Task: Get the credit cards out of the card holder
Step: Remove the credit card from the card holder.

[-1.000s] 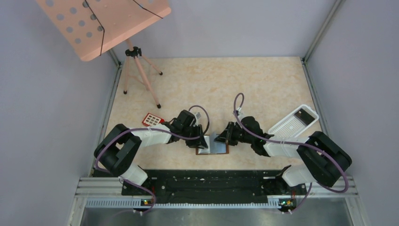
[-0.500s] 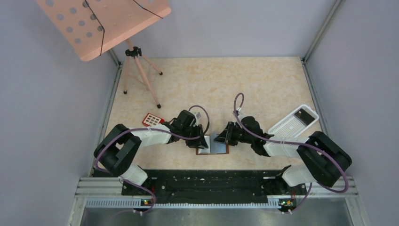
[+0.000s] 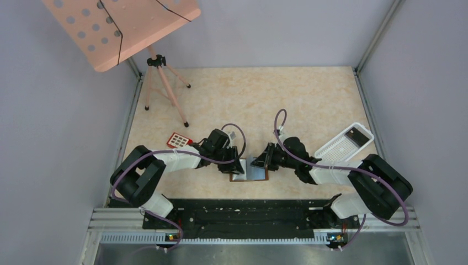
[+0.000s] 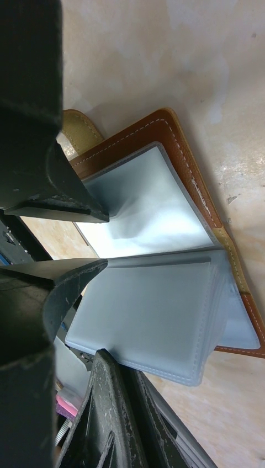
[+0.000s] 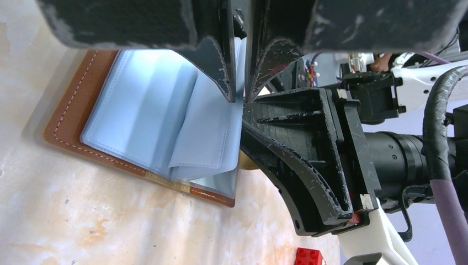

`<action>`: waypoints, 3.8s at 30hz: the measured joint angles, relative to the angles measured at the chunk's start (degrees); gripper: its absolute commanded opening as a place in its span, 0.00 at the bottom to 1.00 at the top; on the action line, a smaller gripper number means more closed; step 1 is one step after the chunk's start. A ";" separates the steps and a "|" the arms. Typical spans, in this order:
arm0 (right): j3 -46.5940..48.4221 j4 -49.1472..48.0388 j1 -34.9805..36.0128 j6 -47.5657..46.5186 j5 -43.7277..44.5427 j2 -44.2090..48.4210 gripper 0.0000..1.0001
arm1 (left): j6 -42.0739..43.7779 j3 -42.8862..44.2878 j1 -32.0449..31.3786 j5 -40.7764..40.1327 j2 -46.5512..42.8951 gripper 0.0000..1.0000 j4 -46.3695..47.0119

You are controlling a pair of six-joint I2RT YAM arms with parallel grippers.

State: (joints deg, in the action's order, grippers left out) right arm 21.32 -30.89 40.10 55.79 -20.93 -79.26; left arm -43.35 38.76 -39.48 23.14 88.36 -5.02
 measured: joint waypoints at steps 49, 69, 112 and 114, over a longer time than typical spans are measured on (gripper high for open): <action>-0.31 -1.31 1.31 1.05 0.31 -1.29 0.22 | -1.14 0.46 0.00 -3.56 -9.40 0.43 -8.07; 9.84 2.64 4.33 -1.46 0.11 -9.60 0.40 | -2.56 0.76 0.00 -18.78 -24.44 0.41 -15.26; 9.35 26.12 1.75 -8.66 14.73 -1.03 0.28 | -6.08 -2.89 -1.88 -5.97 0.31 0.39 12.66; 9.05 25.77 1.73 -8.61 14.78 -1.07 0.27 | -6.08 -2.89 -1.92 -5.97 0.31 0.39 12.74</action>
State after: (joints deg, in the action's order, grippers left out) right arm 30.37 -5.13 41.82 47.18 -6.15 -80.34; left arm -49.43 35.88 -41.41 17.17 88.66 7.73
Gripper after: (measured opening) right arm 0.282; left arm 0.390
